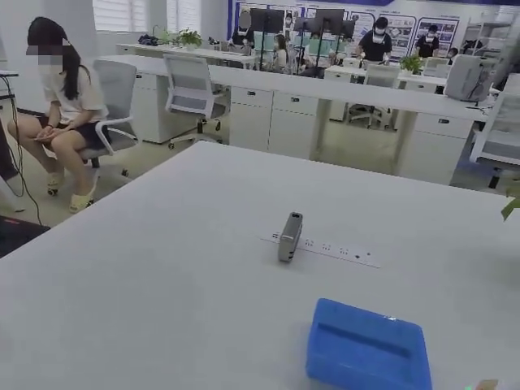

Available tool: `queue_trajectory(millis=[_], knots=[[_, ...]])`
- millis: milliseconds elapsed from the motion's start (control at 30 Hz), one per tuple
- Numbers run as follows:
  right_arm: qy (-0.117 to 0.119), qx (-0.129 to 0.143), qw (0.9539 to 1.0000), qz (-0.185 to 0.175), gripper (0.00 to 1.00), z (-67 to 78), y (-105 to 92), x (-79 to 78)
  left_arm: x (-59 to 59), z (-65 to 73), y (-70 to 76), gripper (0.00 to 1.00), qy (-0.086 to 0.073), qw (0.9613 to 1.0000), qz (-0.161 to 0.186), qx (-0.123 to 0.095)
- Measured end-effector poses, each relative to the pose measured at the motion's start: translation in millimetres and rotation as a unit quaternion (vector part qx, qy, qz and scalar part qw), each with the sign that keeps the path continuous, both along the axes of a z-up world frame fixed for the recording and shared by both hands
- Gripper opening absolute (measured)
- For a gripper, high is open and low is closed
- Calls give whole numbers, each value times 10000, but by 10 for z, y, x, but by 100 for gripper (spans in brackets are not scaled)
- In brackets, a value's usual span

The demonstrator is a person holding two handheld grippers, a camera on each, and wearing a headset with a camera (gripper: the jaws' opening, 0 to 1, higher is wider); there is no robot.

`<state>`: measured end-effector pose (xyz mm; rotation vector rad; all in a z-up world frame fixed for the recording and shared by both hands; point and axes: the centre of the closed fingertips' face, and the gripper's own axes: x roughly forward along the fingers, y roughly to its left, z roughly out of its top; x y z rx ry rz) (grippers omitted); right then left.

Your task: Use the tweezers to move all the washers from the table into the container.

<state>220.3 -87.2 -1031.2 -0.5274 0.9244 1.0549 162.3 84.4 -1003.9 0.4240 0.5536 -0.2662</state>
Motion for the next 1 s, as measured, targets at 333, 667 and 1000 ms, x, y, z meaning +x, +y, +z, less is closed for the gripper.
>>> queue_trajectory(millis=[333, 667, 1000], knots=[[-251, 409, 9986, -211, 1, 12, 153, 72, -1, -2, 9, 89, 14, 10000, 23, 12], [-705, 881, 9918, -598, 1, 36, 171, 112, 2, 8, 14, 86, -15, 10000, 28, 20], [-634, 1337, 9851, -877, 1, 202, 219, 212, 0, -15, 8, 86, 29, 10000, 5, 43]])
